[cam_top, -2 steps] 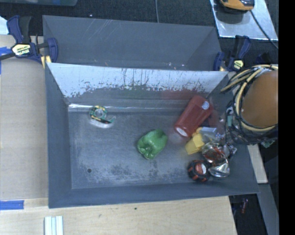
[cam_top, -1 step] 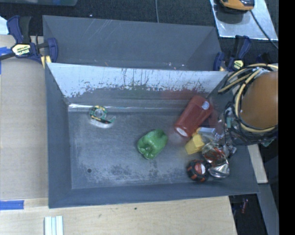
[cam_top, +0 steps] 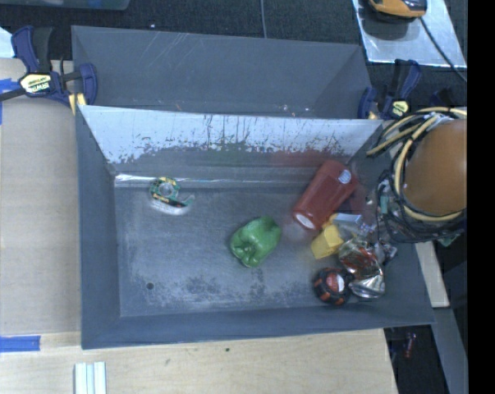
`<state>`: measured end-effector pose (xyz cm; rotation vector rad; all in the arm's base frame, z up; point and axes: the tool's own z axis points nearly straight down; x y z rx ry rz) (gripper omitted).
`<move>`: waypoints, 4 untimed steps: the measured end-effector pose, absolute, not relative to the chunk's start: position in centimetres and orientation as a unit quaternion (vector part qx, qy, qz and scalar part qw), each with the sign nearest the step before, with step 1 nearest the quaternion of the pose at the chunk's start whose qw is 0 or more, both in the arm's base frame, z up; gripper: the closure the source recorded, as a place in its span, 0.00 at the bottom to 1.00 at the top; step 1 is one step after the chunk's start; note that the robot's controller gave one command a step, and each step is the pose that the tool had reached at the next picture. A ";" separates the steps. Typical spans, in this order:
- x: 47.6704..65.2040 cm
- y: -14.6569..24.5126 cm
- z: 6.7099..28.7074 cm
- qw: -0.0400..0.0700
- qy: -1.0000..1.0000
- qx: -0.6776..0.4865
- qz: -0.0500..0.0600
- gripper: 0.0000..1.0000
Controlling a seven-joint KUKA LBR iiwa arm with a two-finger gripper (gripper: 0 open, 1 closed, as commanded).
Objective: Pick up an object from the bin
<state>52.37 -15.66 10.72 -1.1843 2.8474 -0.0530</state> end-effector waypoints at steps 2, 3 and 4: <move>52.3 -15.7 12.0 0.026 0.923 -0.384 -0.017 1.00; 52.2 -15.6 14.0 0.025 0.923 -0.383 -0.015 1.00; 52.2 -15.6 15.5 0.027 0.923 -0.383 -0.016 1.00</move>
Offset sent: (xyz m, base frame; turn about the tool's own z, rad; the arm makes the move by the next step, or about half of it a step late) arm 0.0000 0.0001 0.0249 -0.0007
